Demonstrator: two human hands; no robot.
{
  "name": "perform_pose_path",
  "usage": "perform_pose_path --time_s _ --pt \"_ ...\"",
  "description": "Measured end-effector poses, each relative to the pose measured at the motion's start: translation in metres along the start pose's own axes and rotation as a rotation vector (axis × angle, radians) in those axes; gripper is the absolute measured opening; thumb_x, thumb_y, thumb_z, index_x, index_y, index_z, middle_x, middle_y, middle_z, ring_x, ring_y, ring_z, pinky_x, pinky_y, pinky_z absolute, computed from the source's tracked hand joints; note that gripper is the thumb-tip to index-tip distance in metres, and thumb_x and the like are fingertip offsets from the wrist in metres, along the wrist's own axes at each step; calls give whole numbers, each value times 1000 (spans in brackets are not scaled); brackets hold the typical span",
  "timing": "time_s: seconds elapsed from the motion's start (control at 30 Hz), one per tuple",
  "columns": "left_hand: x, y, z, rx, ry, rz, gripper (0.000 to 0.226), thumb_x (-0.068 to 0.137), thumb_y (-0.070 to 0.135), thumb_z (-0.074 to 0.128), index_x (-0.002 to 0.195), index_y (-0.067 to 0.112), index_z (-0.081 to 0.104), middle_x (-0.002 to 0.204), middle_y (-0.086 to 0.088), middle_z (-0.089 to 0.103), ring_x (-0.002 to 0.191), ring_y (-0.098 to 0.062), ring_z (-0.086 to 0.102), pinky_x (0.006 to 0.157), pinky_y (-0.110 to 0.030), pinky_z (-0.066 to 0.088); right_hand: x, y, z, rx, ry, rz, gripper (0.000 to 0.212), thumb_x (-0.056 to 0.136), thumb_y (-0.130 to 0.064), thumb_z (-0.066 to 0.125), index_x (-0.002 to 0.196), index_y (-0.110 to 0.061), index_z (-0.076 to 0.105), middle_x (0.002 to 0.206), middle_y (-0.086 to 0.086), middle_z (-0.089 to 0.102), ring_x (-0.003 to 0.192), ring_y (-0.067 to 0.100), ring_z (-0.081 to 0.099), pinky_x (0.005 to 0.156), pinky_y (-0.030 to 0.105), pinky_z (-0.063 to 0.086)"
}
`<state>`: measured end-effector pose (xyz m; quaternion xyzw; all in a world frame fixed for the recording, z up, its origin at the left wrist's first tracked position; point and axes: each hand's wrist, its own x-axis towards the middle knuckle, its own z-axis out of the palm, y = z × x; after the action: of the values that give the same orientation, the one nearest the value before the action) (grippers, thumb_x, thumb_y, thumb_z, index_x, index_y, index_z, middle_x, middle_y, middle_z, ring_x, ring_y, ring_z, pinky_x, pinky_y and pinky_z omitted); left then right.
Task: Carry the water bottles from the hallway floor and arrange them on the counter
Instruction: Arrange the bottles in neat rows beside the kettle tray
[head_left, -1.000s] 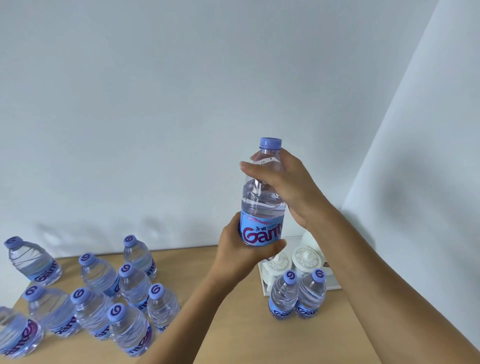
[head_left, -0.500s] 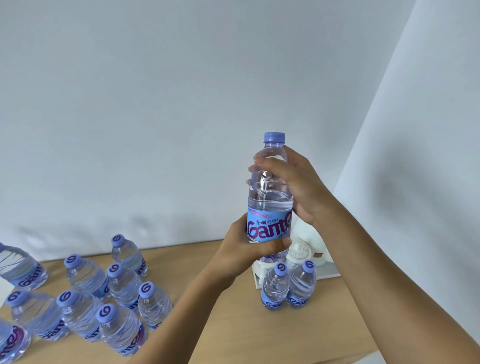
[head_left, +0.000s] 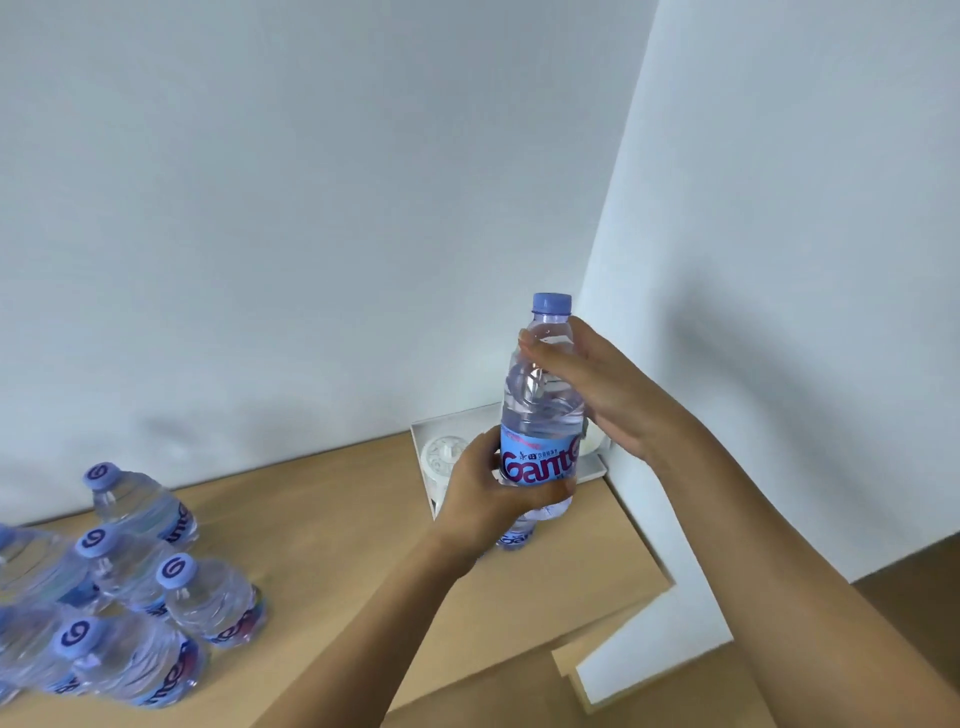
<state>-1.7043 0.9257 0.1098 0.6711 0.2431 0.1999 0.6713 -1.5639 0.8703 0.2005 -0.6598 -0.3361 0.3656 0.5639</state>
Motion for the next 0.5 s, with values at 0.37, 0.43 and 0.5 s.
perform_pose_path --time_s 0.37,0.43,0.5 --pt "19 -82 80 82 33 -92 35 57 13 89 81 26 68 80 3 72 68 -2 66 62 -23 54 -21 94 -67 25 53 156 36 84 -13 75 118 -12 62 109 6 71 107 25 68 98 42 52" --pt "21 -98 90 97 88 -113 47 55 15 91 92 27 65 87 4 72 77 -1 66 68 -22 55 -21 112 -75 4 64 151 34 84 -14 76 114 -12 64 111 8 71 106 23 69 95 38 53" --pt "23 -115 100 94 135 -121 56 55 12 91 101 26 62 95 7 70 83 3 64 68 -13 51 -20 131 -83 -19 57 157 33 83 -14 78 113 -13 64 110 7 72 105 19 69 92 33 54"
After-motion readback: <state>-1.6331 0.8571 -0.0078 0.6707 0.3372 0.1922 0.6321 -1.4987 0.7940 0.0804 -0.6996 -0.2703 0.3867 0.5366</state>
